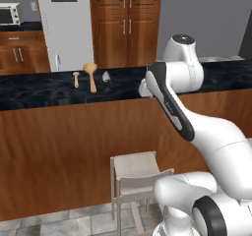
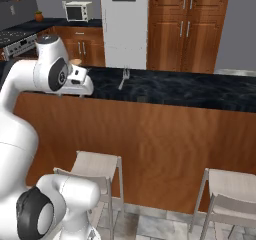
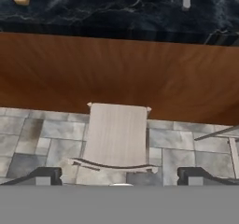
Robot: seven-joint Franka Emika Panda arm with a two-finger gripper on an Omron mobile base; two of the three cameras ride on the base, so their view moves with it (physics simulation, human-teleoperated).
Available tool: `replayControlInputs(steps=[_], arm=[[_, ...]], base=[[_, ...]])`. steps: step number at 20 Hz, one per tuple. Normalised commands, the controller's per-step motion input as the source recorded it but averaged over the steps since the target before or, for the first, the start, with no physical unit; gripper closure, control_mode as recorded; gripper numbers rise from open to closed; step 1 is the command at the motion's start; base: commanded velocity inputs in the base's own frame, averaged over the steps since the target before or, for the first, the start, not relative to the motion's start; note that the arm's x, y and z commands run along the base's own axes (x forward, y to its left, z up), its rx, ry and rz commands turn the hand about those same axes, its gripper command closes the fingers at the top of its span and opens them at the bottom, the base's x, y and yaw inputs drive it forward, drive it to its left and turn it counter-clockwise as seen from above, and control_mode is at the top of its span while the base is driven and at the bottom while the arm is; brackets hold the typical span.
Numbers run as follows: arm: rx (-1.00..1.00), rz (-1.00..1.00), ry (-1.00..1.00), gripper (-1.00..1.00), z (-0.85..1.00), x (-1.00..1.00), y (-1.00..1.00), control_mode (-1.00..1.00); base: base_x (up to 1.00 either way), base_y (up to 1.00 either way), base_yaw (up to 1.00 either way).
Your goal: Pick up the metallic utensils from the counter and place them in the open drawer. Make sure not to pick up any wooden utensils.
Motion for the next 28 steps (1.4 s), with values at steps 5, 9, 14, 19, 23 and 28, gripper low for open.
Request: replayControlInputs(steps=[5, 9, 14, 19, 23, 28], arm=[[0.00, 0.00, -0.13, -1.00, 0.20, 0.19, 0.23, -1.00], [0.00, 0.00, -0.07, -1.00, 0.13, 0.43, 0.24, -1.00], [0.01, -0.05, 0.00, -1.00, 0.00, 0.59, 0.23, -1.00], [0.01, -0.06, 0.02, -1.00, 0.00, 0.69, 0.31, -1.00], [0.02, -0.10, 0.12, -1.00, 0.00, 0.87, 0.24, -1.00], [0.00, -0.08, 0.14, -1.00, 0.00, 0.64, 0.19, -1.00]], base=[[0.00, 0.00, 0.00], [0.00, 0.00, 0.00], [0.00, 0.00, 0.00], [0.00, 0.00, 0.00], [0.00, 0.00, 0.00], [0.00, 0.00, 0.00]])
